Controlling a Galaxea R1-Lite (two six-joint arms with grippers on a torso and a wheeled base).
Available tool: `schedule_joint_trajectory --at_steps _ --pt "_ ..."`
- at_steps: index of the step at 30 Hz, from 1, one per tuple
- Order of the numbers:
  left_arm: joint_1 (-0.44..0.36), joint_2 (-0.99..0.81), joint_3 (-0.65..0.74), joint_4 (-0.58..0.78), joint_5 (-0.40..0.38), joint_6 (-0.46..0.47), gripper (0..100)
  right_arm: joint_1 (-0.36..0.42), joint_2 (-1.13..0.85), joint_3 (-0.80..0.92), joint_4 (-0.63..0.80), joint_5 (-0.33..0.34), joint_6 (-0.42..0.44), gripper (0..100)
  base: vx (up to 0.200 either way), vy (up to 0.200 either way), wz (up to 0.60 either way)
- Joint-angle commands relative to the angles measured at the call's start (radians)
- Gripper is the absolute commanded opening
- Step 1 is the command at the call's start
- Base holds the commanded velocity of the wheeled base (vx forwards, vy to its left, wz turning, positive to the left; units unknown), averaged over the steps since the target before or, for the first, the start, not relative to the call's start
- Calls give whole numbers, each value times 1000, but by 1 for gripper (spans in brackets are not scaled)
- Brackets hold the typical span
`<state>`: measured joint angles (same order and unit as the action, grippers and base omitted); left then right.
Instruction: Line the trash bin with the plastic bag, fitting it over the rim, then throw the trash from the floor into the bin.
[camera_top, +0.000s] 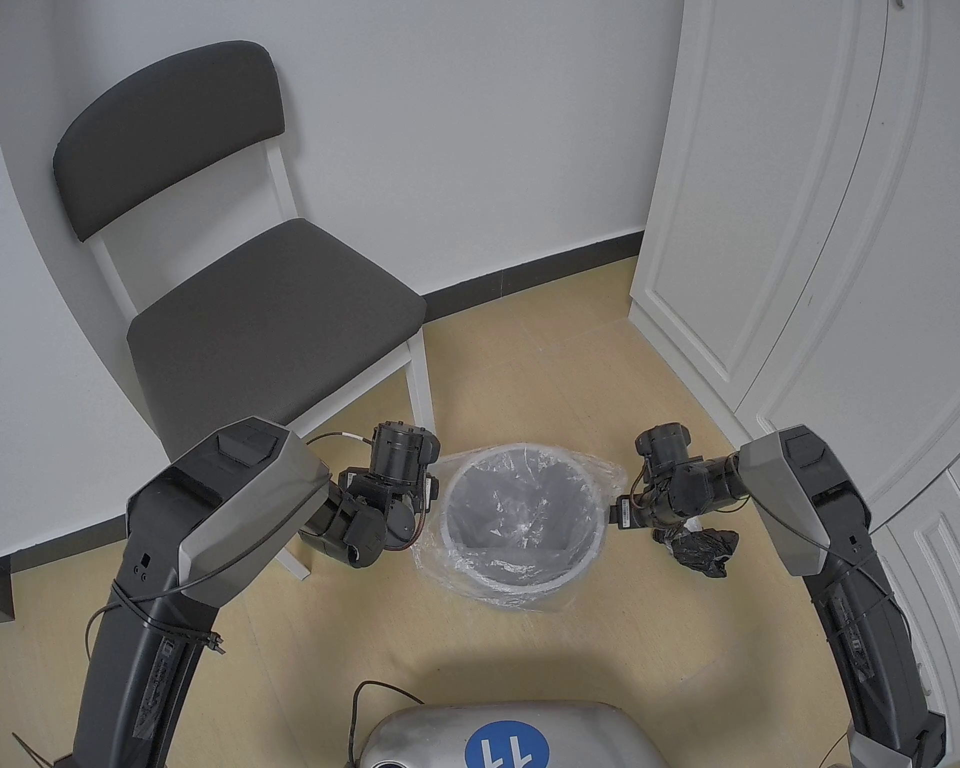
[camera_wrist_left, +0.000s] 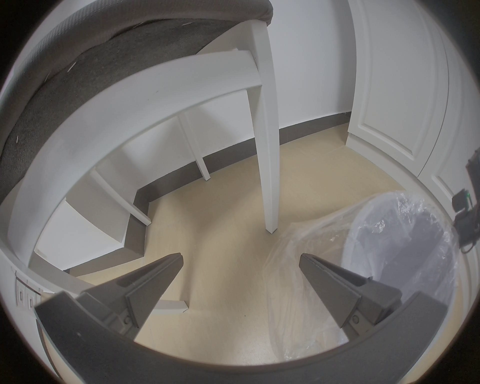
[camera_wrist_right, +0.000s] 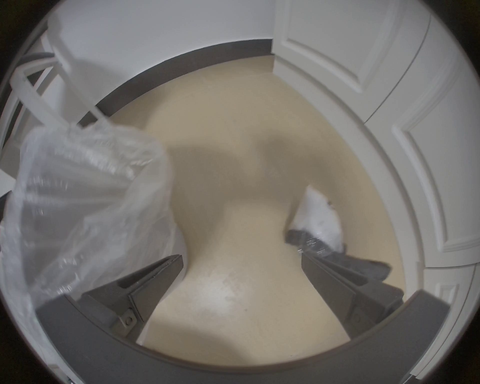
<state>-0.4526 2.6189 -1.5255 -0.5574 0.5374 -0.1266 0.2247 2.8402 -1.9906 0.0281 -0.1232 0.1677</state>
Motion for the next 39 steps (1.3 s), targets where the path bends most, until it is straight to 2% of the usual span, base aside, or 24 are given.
schedule_joint_trajectory --at_steps 1,10,17,20,25,27,31,34,39 --pt "8 12 7 -1 -1 -1 100 12 57 -9 -2 27 0 100 0 0 0" --pt "12 56 13 -10 -1 -2 100 19 68 -9 -11 36 9 100 0 0 0" --pt "38 119 -62 13 -2 -5 100 19 68 -9 -11 30 33 100 0 0 0" --pt "40 145 -154 128 -8 -21 100 19 67 -9 -11 30 33 100 0 0 0" --pt "48 214 -281 169 -7 -24 100 19 67 -9 -11 30 38 100 0 0 0" --pt "64 254 -369 234 -16 13 100 19 67 -9 -11 30 46 100 0 0 0" --pt "92 302 -466 268 -50 84 100 19 65 -9 -10 28 59 100 0 0 0" --pt "104 334 -474 264 -90 120 100 19 65 -9 -10 30 62 100 0 0 0" --pt "106 352 -474 266 -125 131 100 19 65 -9 -10 30 61 100 0 0 0"
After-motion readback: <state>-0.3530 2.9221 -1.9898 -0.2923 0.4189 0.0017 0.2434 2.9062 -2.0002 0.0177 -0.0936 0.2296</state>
